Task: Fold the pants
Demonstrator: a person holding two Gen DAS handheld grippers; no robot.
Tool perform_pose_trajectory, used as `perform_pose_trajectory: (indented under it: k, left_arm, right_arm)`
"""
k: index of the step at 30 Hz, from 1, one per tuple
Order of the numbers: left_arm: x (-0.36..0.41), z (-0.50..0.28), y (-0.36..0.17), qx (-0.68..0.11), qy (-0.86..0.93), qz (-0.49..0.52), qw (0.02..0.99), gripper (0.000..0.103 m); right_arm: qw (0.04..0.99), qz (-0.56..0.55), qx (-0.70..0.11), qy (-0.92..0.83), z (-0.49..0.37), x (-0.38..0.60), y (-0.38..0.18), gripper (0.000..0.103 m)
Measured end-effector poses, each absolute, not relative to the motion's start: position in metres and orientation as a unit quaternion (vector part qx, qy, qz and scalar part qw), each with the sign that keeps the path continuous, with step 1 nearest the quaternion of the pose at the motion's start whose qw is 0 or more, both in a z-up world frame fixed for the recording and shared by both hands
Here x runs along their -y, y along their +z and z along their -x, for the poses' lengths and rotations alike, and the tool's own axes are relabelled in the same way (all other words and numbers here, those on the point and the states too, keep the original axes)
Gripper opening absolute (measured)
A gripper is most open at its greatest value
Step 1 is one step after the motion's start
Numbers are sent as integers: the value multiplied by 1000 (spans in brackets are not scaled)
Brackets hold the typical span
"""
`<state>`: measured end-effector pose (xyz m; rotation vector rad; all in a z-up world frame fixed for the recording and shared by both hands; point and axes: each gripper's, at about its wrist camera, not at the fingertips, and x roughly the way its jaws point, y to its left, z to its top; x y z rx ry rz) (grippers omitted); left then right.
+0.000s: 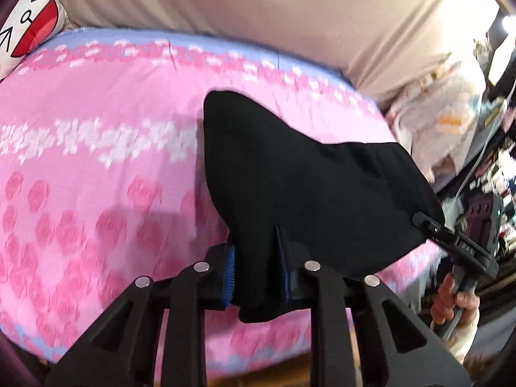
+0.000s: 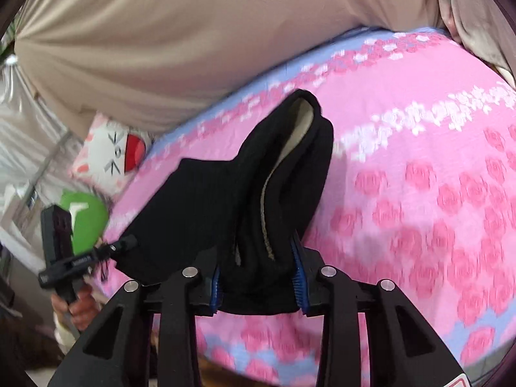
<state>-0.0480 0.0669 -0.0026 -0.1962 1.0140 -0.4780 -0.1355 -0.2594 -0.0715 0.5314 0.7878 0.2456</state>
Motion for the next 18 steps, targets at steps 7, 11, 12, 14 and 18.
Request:
perform_pose_trajectory:
  k: [7, 11, 12, 14, 18]
  left_arm:
    - [-70, 53, -6, -465, -221, 109, 850, 70]
    - [-59, 35, 20, -421, -197, 108, 878, 89]
    - [-55, 27, 21, -418, -197, 112, 880, 89]
    - [-44, 9, 23, -416, -206, 116, 878, 89]
    - [-14, -44, -5, -449, -175, 76, 873, 88]
  right_arm:
    - [855, -296, -420, 70, 142, 273, -112, 60]
    - [889, -257, -374, 61, 127, 274, -75, 58]
    - [903, -236, -352, 64, 119, 270, -60, 45]
    - [911, -216, -341, 89, 99, 261, -44, 2]
    - [906, -172, -375, 99, 43, 241, -54, 1]
